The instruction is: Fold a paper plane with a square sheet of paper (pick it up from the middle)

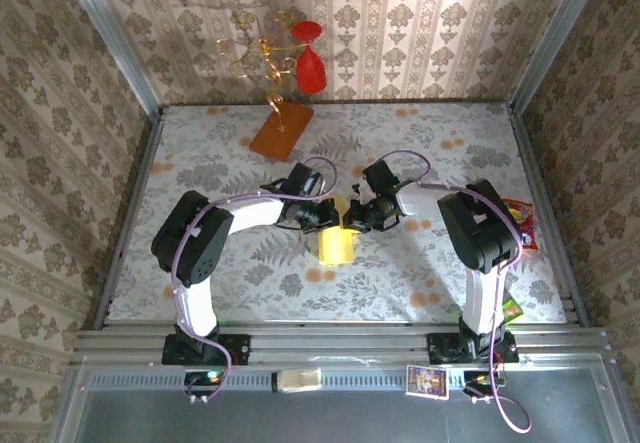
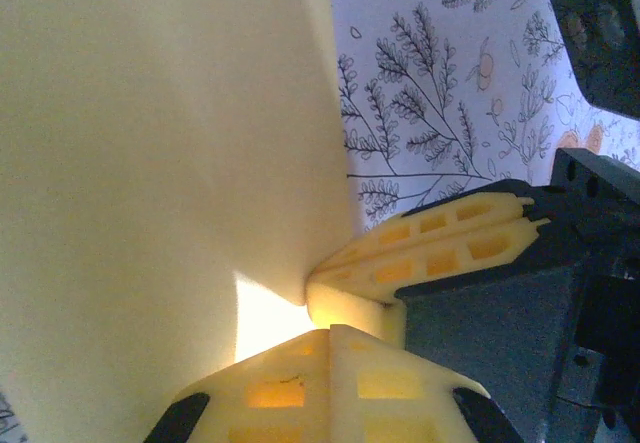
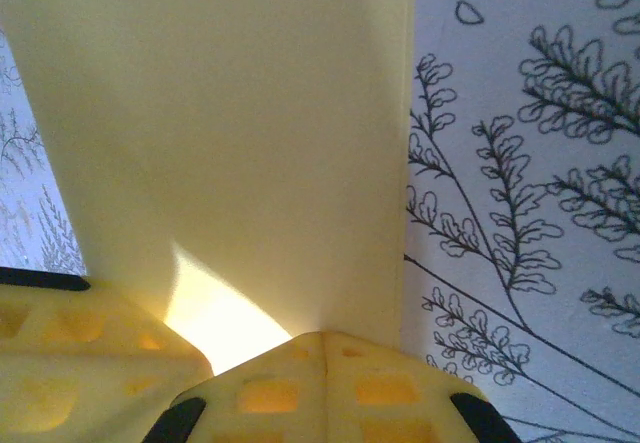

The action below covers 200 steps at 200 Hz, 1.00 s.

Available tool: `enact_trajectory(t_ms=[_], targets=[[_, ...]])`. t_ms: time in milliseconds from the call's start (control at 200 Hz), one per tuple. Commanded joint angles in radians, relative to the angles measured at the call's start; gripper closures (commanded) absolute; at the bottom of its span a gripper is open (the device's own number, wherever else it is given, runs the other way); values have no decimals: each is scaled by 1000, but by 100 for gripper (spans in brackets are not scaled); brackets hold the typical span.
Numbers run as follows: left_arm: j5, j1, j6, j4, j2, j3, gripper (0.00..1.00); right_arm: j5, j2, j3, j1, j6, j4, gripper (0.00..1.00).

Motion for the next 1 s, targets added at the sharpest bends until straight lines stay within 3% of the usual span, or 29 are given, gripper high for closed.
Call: enact_trajectory(t_ms=[0, 430, 675, 865, 995], targets=[[37, -4, 8, -27, 16, 22, 100, 174, 92, -51, -6, -27, -222, 92], [15, 45, 51, -79, 36, -20, 100, 232, 112, -42, -6, -52, -268, 94], [62, 141, 126, -62, 24, -134, 100, 264, 128, -39, -6, -50, -287, 95], [55, 249, 156, -69, -79, -216, 100, 268, 127, -37, -6, -49, -288, 94], [49, 245, 155, -67, -164, -200, 100, 268, 128, -36, -6, -49, -289, 94]])
